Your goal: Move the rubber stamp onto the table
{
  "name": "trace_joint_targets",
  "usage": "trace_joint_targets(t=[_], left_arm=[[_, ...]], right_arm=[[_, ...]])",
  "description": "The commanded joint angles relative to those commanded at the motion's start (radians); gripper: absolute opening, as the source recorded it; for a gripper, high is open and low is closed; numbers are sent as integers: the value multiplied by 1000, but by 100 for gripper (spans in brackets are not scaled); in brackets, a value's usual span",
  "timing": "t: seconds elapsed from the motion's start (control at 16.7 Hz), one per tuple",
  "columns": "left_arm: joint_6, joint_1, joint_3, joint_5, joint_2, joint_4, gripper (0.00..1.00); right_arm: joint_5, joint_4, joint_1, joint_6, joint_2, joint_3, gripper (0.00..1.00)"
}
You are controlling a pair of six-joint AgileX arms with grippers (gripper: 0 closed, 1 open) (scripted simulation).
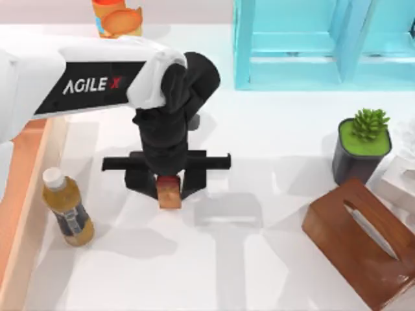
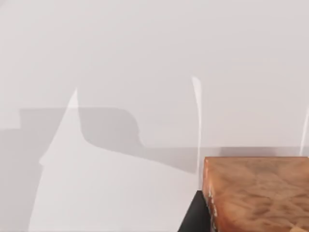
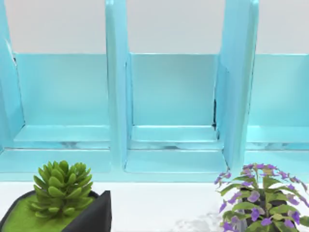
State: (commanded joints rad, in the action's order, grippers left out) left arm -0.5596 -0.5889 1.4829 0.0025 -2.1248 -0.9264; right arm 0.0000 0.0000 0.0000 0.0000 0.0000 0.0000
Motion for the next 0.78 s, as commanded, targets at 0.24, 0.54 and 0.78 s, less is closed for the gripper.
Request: trace_joint_targets(t=[0.24,0.54,0.78], left_arm=[[0,0,0,0,0,0,60],[0,0,0,0,0,0,98],[0,0,0,0,0,0,100]], right_arm=[[0,0,0,0,0,0,100],[0,0,0,0,0,0,100],[0,0,0,0,0,0,100]])
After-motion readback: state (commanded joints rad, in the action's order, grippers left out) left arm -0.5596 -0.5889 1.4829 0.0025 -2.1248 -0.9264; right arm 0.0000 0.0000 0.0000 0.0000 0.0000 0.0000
